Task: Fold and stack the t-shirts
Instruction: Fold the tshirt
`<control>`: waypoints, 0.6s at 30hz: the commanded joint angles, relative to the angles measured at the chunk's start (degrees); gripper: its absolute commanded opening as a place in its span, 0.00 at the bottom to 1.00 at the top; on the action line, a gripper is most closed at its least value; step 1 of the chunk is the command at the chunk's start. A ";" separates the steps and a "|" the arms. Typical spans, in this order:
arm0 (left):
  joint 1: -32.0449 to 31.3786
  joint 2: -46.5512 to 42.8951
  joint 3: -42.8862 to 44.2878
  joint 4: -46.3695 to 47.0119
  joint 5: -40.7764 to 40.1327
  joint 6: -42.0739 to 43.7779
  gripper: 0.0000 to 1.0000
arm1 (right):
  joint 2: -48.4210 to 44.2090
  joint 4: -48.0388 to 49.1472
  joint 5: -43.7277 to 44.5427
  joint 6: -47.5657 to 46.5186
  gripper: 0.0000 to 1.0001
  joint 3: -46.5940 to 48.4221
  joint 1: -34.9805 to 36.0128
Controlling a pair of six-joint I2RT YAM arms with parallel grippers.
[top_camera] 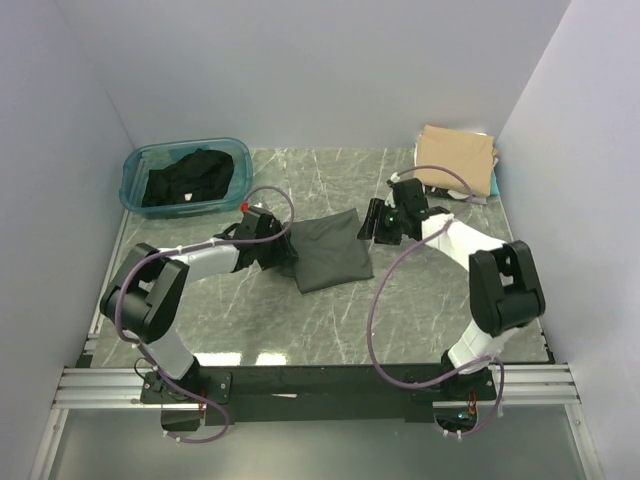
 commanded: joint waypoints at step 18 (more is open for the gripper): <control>-1.85 -2.30 0.55 11.28 12.32 1.00 0.01 | 8.99 0.51 -2.21 -1.88 0.62 4.76 0.25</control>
